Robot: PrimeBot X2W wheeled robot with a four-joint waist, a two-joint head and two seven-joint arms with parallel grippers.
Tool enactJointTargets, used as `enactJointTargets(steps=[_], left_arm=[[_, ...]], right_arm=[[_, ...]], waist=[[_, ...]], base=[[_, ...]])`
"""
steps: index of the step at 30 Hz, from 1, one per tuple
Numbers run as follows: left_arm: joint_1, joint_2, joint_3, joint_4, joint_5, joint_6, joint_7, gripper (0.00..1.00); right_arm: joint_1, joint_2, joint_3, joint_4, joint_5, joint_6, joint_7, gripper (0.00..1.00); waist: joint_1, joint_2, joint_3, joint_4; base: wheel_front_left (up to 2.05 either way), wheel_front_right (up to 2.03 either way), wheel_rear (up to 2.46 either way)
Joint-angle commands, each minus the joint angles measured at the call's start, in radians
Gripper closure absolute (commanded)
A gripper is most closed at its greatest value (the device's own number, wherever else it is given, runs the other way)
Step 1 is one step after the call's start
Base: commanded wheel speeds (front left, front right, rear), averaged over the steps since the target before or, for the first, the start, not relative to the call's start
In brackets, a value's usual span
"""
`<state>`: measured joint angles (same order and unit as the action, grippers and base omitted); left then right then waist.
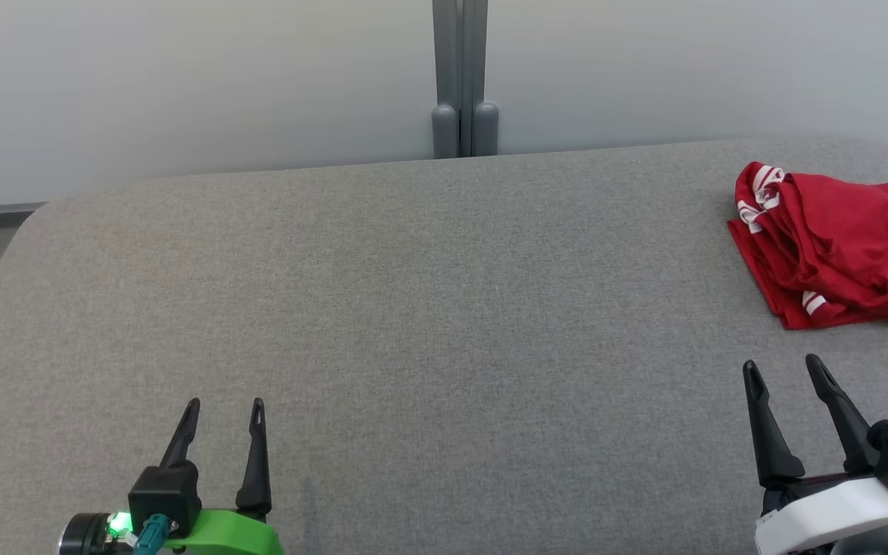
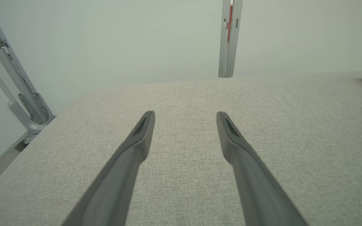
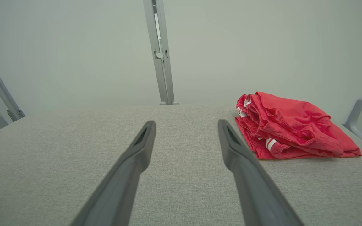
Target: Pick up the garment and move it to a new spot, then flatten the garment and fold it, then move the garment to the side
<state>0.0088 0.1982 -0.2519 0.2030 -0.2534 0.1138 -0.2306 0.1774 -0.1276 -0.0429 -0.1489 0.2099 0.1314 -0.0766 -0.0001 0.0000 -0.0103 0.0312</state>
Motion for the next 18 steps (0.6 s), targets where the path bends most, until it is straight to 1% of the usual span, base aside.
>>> enactJointTargets(steps=[1, 18], left_arm=[[0.007, 0.006, 0.001, 0.006, -0.008, -0.002, -0.006, 0.00], [-0.007, 0.001, -0.011, 0.026, -0.016, 0.013, -0.011, 0.00]], right_arm=[[0.009, 0.002, -0.002, -0.007, -0.005, -0.002, 0.000, 0.00], [0.010, -0.001, 0.004, -0.003, 0.009, -0.002, 0.008, 0.00]], waist=[[0.0001, 0.0000, 0.000, 0.000], [0.0001, 0.0000, -0.009, -0.005]], base=[[0.00, 0.00, 0.00], [0.00, 0.00, 0.00]])
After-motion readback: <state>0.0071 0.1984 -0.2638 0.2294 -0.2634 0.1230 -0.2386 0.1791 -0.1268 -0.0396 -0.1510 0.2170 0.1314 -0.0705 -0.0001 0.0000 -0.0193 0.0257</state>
